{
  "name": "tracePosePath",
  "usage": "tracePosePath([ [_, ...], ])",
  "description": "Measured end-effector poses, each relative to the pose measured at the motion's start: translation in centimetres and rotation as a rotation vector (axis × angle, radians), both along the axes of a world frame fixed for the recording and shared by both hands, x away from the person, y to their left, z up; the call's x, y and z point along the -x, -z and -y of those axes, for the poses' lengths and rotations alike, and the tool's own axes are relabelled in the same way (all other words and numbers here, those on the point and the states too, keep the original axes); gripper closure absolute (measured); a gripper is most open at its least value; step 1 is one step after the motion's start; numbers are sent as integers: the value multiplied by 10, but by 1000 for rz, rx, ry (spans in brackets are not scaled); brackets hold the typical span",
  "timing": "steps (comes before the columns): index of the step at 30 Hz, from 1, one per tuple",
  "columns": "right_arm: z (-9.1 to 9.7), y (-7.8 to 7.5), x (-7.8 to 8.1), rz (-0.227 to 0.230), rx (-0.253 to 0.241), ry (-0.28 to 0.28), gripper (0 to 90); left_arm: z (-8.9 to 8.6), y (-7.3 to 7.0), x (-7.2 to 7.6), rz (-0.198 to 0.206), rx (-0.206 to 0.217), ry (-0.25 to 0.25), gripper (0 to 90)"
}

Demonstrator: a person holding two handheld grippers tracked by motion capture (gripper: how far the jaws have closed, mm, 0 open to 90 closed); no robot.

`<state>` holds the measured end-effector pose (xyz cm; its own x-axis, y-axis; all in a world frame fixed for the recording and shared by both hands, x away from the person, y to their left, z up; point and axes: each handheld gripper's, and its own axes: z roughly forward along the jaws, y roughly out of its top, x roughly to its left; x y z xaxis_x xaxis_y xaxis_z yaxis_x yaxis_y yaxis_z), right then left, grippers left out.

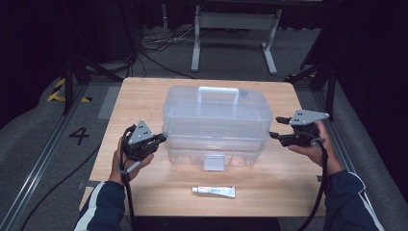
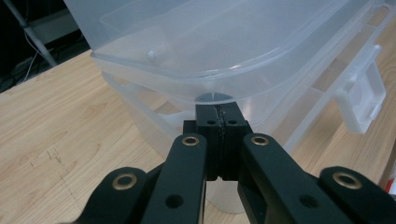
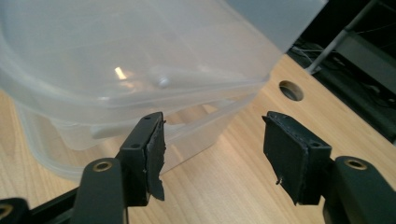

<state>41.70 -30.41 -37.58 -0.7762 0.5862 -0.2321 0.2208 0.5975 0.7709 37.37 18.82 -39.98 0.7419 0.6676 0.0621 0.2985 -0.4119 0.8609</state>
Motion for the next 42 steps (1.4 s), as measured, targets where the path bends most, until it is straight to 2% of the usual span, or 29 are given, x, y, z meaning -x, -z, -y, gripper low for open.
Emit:
tracePosePath([
  [3,1,3,-1,5,-31,3,399,0,0,-1,0,1,-3,900],
  [4,3,3,-1,-5,-33,-11,401,1,-1,-2,1,6,-4,900],
  [7,4,4,0,-6,-24,-7,399,1,-3,-2,10,4,-3,900],
  [13,2,8,0,-8,-51,-22,377,1,-3,-3,11,5,-4,900],
  [15,-1,9,2,18,-61,-27,383,1,-3,-2,12,-3,1,900],
  [23,-2,11,3,56,-84,-20,393,1,-2,-2,11,5,3,900],
  [30,-3,13,7,118,-95,-9,411,-1,-2,1,15,20,6,881],
  [36,-3,10,12,161,-118,-27,418,-2,2,6,10,-16,19,846],
  [38,-4,9,14,177,-129,-33,428,-2,4,8,2,-16,23,834],
  [42,-7,5,20,221,-143,-42,474,1,9,11,-7,-48,42,797],
])
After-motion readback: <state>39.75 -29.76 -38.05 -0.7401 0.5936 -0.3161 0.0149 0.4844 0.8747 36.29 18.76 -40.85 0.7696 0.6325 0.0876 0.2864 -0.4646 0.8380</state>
